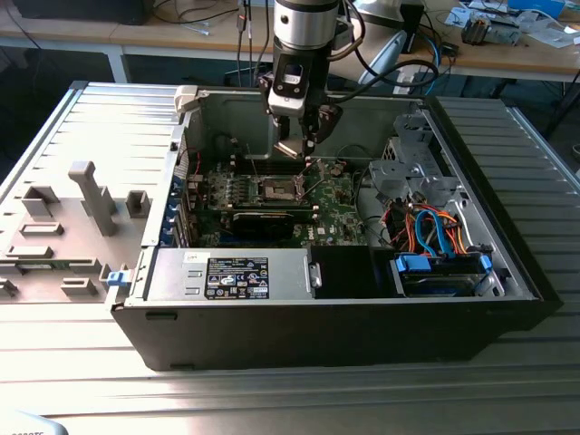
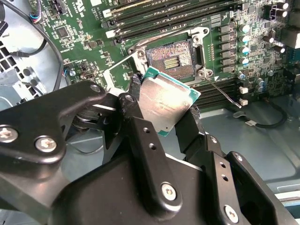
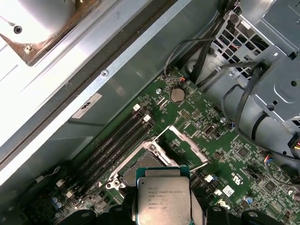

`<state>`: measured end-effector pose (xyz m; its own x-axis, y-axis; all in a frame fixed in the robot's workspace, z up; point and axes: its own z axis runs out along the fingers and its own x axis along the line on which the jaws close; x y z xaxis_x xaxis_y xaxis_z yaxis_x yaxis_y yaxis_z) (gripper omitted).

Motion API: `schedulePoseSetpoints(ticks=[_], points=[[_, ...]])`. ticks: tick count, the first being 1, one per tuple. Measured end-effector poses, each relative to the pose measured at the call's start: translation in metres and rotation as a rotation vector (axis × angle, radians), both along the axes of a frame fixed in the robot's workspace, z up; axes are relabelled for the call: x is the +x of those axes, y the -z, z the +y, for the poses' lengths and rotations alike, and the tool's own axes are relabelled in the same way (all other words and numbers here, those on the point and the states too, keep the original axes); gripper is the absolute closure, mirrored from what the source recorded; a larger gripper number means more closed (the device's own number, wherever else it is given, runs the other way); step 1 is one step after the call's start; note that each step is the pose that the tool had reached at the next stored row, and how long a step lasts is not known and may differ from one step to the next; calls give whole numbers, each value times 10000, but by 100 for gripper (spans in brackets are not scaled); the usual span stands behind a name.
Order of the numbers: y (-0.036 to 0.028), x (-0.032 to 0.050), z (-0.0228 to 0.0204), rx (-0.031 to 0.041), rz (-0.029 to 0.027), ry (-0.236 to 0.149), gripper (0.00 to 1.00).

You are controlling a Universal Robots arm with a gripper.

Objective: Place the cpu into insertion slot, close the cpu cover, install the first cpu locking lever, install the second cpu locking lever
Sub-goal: 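Place the cpu into insertion slot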

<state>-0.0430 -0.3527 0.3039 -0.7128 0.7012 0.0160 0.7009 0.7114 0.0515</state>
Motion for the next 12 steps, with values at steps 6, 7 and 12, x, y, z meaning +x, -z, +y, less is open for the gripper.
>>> schedulePoseSetpoints(ticks=[6, 7, 12], points=[[1, 0, 0, -25, 0, 121, 45], [2, 0, 0, -33, 0, 136, 45], [1, 0, 0, -55, 0, 195, 45]])
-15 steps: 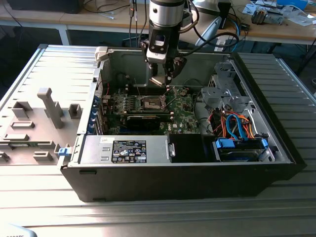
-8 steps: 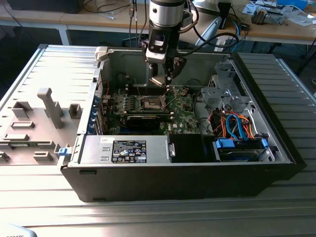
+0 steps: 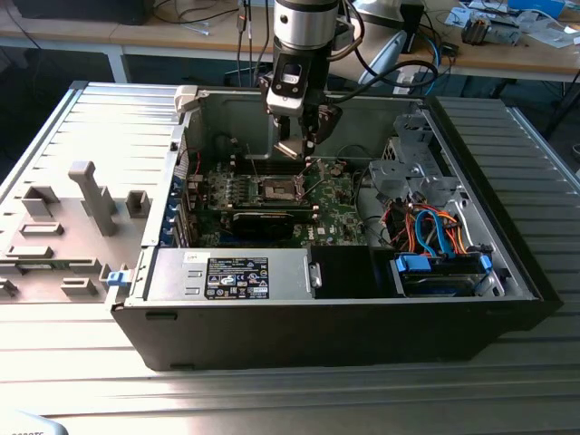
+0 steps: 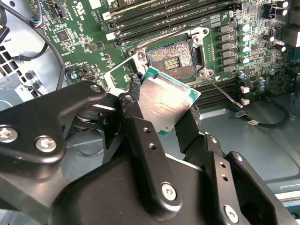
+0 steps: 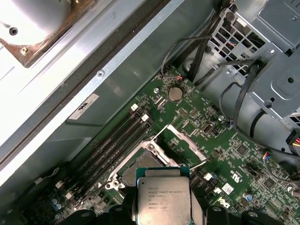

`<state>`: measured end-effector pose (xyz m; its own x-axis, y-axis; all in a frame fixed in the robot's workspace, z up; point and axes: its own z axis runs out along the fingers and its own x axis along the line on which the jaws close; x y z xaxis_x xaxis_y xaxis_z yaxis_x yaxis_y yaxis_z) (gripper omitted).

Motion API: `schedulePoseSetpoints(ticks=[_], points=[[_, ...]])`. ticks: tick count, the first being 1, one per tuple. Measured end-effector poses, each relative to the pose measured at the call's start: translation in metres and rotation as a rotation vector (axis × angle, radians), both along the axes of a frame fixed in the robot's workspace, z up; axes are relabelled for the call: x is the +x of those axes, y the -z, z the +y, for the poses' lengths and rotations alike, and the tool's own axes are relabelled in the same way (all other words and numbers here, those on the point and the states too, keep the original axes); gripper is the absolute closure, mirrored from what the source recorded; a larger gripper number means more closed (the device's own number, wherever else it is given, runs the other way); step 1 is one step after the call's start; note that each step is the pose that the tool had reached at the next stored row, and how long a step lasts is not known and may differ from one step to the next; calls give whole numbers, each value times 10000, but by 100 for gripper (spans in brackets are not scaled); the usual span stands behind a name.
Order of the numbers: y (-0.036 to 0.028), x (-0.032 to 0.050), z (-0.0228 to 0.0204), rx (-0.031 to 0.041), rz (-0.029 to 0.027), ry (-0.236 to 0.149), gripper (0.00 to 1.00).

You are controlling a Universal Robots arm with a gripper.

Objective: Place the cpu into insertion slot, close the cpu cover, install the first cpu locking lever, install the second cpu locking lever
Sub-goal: 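Place the cpu into insertion slot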

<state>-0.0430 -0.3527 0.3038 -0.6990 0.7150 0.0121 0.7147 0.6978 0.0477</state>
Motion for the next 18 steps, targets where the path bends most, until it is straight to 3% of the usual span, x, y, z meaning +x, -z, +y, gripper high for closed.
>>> schedulePoseSetpoints(ticks=[18], points=[[1, 0, 0, -94, 0, 143, 45]])
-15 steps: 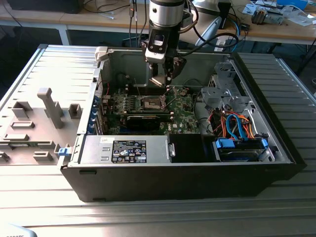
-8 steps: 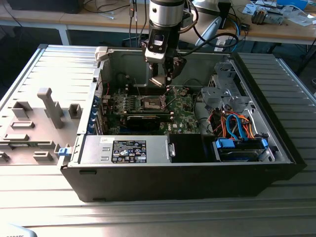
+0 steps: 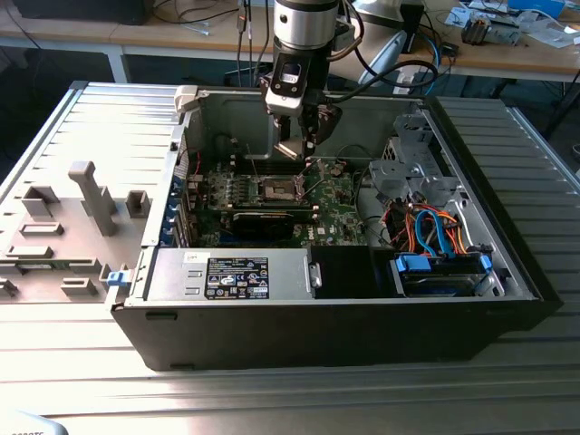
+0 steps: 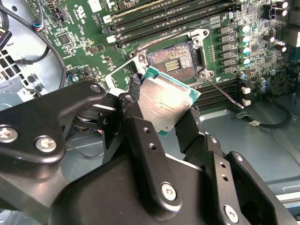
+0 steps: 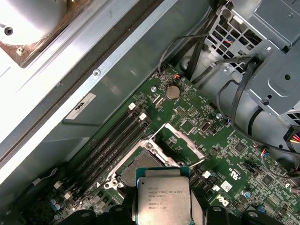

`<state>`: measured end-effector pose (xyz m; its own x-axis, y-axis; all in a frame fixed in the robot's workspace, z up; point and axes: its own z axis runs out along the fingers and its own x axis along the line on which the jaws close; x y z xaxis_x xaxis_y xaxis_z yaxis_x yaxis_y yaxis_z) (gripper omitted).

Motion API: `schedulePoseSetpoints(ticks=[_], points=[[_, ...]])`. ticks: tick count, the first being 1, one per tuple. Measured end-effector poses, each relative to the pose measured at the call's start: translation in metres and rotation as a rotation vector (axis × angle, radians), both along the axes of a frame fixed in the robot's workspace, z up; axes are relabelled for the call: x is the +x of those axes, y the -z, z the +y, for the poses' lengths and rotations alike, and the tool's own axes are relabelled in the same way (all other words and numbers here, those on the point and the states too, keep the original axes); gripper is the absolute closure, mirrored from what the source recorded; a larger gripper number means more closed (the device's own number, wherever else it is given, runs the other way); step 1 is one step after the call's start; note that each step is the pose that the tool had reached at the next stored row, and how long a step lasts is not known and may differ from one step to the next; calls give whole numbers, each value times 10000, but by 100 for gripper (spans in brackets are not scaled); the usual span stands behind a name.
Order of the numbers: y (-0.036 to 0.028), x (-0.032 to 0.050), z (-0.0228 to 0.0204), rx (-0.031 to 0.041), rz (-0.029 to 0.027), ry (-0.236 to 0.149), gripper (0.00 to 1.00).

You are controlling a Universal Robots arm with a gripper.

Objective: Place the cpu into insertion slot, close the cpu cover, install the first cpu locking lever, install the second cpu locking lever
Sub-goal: 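Place the cpu into insertion slot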

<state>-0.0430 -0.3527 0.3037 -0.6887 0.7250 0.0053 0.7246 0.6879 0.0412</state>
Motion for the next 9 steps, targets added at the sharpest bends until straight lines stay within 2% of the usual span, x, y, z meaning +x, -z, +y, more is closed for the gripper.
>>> schedulePoseSetpoints(ticks=[9], points=[[1, 0, 0, -16, 1, 136, 45]])
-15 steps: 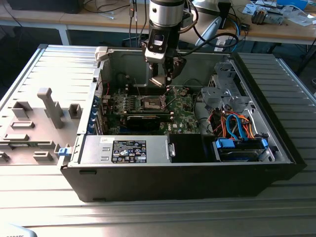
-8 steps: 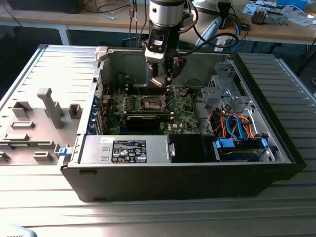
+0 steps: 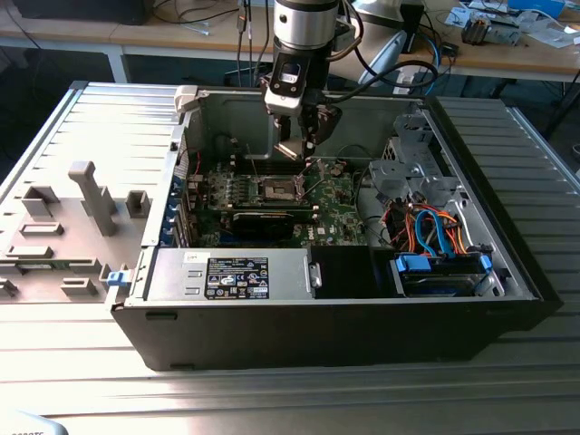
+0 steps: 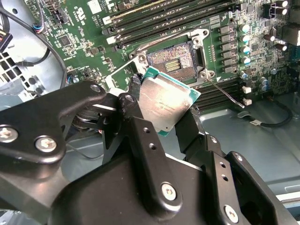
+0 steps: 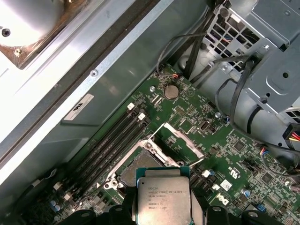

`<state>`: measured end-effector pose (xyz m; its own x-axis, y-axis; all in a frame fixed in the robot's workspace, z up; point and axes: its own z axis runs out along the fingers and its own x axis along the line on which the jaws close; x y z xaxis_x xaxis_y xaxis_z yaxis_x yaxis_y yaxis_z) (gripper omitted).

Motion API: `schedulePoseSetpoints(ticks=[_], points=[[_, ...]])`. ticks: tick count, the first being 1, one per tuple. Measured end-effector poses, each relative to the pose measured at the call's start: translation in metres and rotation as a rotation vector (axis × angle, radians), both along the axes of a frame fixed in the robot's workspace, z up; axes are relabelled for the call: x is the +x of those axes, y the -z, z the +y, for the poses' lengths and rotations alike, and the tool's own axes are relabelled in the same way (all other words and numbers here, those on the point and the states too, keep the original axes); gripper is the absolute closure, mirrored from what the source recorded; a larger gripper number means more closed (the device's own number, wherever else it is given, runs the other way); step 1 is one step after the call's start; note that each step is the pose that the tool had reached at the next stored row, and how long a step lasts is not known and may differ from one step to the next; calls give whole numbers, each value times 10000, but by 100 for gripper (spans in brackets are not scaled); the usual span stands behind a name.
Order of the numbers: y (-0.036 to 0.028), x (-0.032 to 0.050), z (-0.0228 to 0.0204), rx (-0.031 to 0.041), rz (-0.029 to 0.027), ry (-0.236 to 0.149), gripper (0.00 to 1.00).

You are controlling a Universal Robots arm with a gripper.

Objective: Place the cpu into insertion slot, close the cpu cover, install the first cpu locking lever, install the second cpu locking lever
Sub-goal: 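Place the cpu into insertion slot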

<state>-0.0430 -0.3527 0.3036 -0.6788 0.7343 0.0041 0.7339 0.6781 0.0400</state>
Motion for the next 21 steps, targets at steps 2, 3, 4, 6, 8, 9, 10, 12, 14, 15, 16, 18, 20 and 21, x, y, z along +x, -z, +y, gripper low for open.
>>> schedulePoseSetpoints(ticks=[2, 3, 4, 6, 8, 9, 10, 12, 14, 15, 16, 18, 20, 21], points=[[0, 0, 0, -4, 0, 32, 45], [0, 0, 0, -5, 0, 46, 45], [0, 0, 0, -6, 0, 54, 45], [1, 0, 0, -11, 0, 67, 45], [0, 0, 0, -15, 0, 87, 45], [1, 0, 0, -16, 0, 103, 45], [1, 0, 0, -18, 0, 114, 45], [0, 0, 0, -22, 0, 148, 45], [1, 0, 0, -24, 0, 168, 45], [1, 0, 0, -28, 0, 187, 45], [1, 0, 0, -30, 0, 198, 45], [1, 0, 0, -39, 0, 231, 45], [1, 0, 0, -44, -1, 253, 45], [1, 0, 0, -45, 0, 262, 45]])
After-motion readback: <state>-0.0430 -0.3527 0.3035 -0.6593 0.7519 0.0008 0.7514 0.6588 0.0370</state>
